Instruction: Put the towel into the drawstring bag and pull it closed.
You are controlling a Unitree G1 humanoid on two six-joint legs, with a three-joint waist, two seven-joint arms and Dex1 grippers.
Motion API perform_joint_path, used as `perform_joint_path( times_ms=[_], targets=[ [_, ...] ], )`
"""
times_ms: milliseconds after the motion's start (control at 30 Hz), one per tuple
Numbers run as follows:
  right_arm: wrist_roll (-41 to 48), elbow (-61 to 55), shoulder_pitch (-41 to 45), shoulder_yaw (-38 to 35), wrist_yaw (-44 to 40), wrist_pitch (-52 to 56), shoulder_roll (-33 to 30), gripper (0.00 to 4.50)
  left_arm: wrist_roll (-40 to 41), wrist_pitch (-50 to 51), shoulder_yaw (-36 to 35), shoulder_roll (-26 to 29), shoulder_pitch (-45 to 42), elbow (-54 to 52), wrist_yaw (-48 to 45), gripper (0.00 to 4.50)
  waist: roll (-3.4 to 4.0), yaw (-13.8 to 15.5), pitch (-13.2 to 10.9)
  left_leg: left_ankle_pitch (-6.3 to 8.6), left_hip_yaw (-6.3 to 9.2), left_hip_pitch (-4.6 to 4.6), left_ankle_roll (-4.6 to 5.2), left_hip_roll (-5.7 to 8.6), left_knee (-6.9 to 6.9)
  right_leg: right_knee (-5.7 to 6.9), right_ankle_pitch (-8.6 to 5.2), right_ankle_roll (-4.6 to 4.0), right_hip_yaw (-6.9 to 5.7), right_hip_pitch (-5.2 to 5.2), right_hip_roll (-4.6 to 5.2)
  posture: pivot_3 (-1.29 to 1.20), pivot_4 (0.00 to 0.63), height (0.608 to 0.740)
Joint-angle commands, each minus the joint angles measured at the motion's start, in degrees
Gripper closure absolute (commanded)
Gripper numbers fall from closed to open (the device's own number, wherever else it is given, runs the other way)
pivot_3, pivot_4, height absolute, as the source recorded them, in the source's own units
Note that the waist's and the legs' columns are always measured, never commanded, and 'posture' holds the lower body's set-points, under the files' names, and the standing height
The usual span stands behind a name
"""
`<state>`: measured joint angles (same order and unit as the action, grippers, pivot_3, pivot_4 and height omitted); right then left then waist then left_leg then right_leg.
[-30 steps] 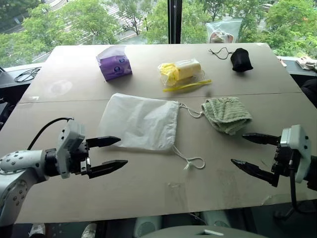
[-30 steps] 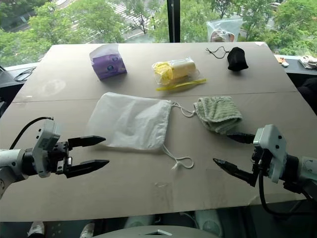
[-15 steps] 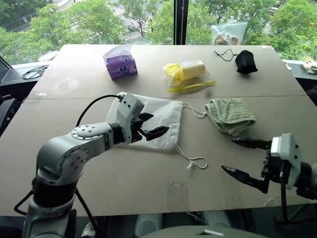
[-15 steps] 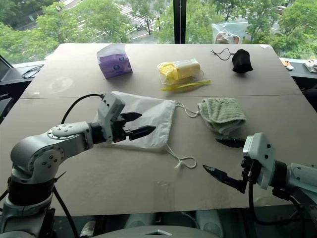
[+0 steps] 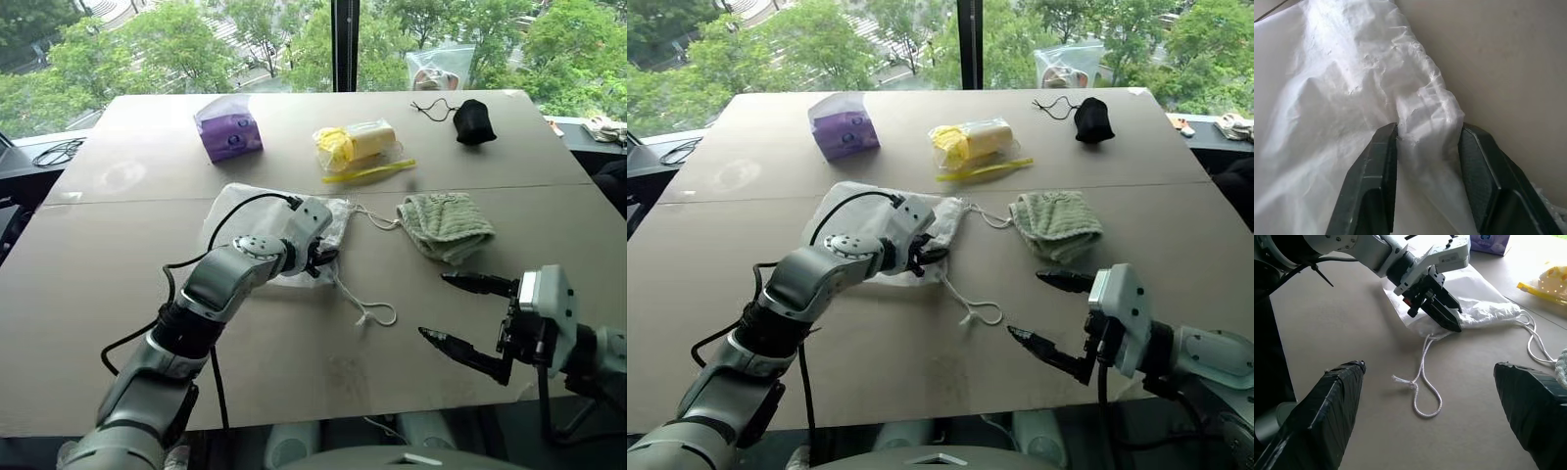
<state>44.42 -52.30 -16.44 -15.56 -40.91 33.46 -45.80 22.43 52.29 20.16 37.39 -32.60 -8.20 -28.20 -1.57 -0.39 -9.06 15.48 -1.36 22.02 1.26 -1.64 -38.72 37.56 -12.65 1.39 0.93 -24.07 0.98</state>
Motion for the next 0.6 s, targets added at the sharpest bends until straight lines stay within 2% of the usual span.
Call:
perform_joint_path(
  times_ms=[33, 67, 133, 200, 267, 333, 433, 533, 600],
  targets=[
    [0.6, -2.1, 0.6, 0.7, 1.2, -0.1, 0.0, 0.00, 1.6, -15.2, -5.8, 6.5, 1.4, 3.9, -18.7, 4.31, 0.01, 0.0, 0.0, 0.00, -0.01, -0.01, 0.00, -0.01, 0.01, 0.01, -0.01, -0.01, 0.00, -0.01, 0.01, 0.00, 0.150, 0.740],
    [0.5, -2.2, 1.0, 1.1, 1.6, 0.0, 0.1, 0.00, 2.2, -18.8, -7.5, 8.3, 1.6, 6.7, -23.6, 4.48, 0.00, 0.0, 0.0, 0.00, 0.00, 0.00, 0.00, -0.02, 0.02, 0.00, -0.01, -0.02, -0.02, -0.01, 0.01, 0.00, 0.150, 0.740],
    [0.5, -2.1, 2.0, 2.4, 2.4, 0.0, 0.5, 0.00, -1.6, -31.5, -8.4, 13.5, 0.5, 16.8, -33.4, 4.48, 0.00, -0.1, 0.0, 0.00, -0.02, 0.04, 0.00, -0.03, 0.02, 0.00, -0.02, -0.04, -0.03, -0.06, 0.03, 0.00, 0.150, 0.740],
    [-0.1, -2.0, 2.9, 3.8, 2.8, -0.2, 0.7, 0.00, -2.1, -42.1, -10.6, 15.6, -0.8, 25.3, -42.2, 4.48, 0.01, -0.1, 0.0, 0.00, -0.04, 0.04, 0.00, -0.03, 0.03, -0.01, -0.03, -0.04, -0.04, -0.08, 0.03, 0.00, 0.150, 0.740],
    [-0.7, -2.1, 3.3, 5.6, 2.3, -0.7, 0.7, 0.00, -2.9, -45.3, -10.9, 17.6, -4.5, 34.8, -50.8, 4.48, -0.01, 0.3, 0.0, 0.00, -0.05, 0.10, 0.00, -0.03, 0.03, -0.03, -0.03, -0.05, -0.06, -0.12, 0.05, 0.00, 0.150, 0.740],
    [-1.5, -2.1, 3.5, 7.0, 1.7, -1.4, 0.7, 0.00, -5.0, -45.9, -10.3, 18.3, -8.0, 41.7, -55.0, 4.48, -0.02, 0.7, 0.0, 0.00, -0.02, 0.24, 0.00, -0.02, 0.01, -0.09, -0.04, -0.04, -0.14, -0.17, 0.07, 0.00, 0.150, 0.740],
    [-3.1, -1.5, 3.9, 8.6, 1.4, -2.2, 1.1, 0.00, -6.1, -47.3, -11.1, 17.7, -8.5, 44.4, -57.0, 3.67, -0.01, 1.2, 0.0, 0.00, 0.02, 0.46, 0.02, -0.01, -0.03, -0.25, -0.03, -0.02, -0.21, -0.22, 0.07, 0.00, 0.150, 0.740],
    [-4.4, -1.5, 3.7, 9.9, 1.7, -3.0, 2.0, 0.00, -7.4, -50.5, -14.1, 16.8, -3.3, 39.4, -50.1, 2.26, -0.02, 1.1, 0.0, 0.03, 0.06, 0.69, 0.06, -0.20, -0.05, -0.42, -0.01, 0.00, -0.27, -0.31, 0.09, 0.00, 0.150, 0.740],
    [-5.3, -1.6, 3.2, 10.5, 1.7, -3.6, 2.6, 0.00, -11.7, -56.0, -15.3, 16.0, 1.0, 35.6, -42.1, 1.27, -0.02, 1.1, 0.0, 0.03, 0.03, 0.78, 0.06, -0.24, -0.06, -0.42, 0.16, 0.13, -0.22, -0.39, 0.11, 0.00, 0.150, 0.740]
  ],
)
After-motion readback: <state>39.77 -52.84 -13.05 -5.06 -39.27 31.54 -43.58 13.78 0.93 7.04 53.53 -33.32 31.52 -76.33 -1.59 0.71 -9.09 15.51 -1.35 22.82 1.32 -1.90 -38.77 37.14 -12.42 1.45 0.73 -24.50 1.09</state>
